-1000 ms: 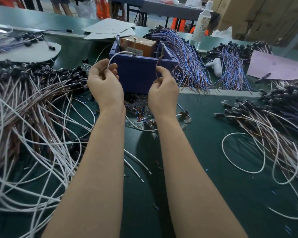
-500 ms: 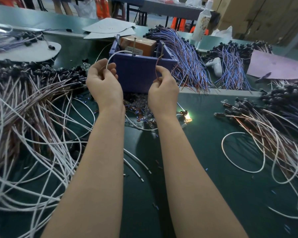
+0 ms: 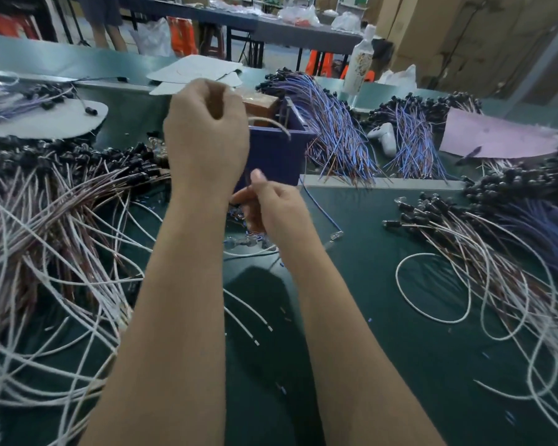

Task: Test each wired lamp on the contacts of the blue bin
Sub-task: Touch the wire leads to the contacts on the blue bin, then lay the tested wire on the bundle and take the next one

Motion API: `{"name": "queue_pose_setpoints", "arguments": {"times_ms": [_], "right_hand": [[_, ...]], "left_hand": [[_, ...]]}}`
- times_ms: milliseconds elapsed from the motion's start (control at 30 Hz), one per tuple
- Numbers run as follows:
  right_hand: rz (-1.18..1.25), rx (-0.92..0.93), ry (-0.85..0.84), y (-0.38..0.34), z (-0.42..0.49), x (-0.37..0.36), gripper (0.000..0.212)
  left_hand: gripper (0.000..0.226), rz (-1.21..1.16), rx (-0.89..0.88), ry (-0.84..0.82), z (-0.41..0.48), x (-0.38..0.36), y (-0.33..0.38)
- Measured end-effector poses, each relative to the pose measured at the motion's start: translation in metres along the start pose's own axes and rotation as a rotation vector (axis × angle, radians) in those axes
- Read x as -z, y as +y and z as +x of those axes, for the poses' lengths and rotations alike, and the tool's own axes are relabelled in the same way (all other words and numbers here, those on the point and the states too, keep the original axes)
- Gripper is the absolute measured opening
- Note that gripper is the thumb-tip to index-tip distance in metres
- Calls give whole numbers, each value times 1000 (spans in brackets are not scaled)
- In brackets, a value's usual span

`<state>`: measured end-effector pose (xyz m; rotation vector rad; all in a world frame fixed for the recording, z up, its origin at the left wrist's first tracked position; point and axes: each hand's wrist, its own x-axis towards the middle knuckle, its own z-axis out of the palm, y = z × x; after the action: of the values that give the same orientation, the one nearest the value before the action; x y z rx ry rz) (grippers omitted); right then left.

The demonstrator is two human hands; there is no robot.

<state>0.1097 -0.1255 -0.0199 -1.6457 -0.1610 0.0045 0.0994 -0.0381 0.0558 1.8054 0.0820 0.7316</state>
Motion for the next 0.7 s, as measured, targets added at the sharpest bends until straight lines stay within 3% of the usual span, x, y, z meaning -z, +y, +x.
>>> {"name": "queue_pose_setpoints", "arguments": {"times_ms": [67, 133, 167, 233, 333, 400, 500, 700], "right_hand": [[-116, 0, 9, 10, -9, -2, 37], [-280, 54, 109, 13, -14, 7, 23], [-351, 68, 197, 13, -16, 16, 18], [-436, 44, 407, 11, -19, 38, 18], [-417, -49, 582, 9, -24, 66, 27], [-401, -77, 631, 9, -28, 75, 30], [-403, -77, 643, 9, -32, 79, 29], [-395, -82, 602, 9, -34, 79, 25]], "left_hand": [[26, 236, -114, 151, -7, -2, 7], [25, 262, -266, 225, -12, -3, 18], [22, 228, -318, 172, -12, -7, 21], [19, 256, -295, -87, -13, -18, 20], [28, 573, -70, -559, -19, -47, -1], [41, 800, 37, -716, -31, -64, -20], [40, 925, 94, -745, -48, -82, -43], [34, 885, 129, -664, -47, -94, -58]]}}
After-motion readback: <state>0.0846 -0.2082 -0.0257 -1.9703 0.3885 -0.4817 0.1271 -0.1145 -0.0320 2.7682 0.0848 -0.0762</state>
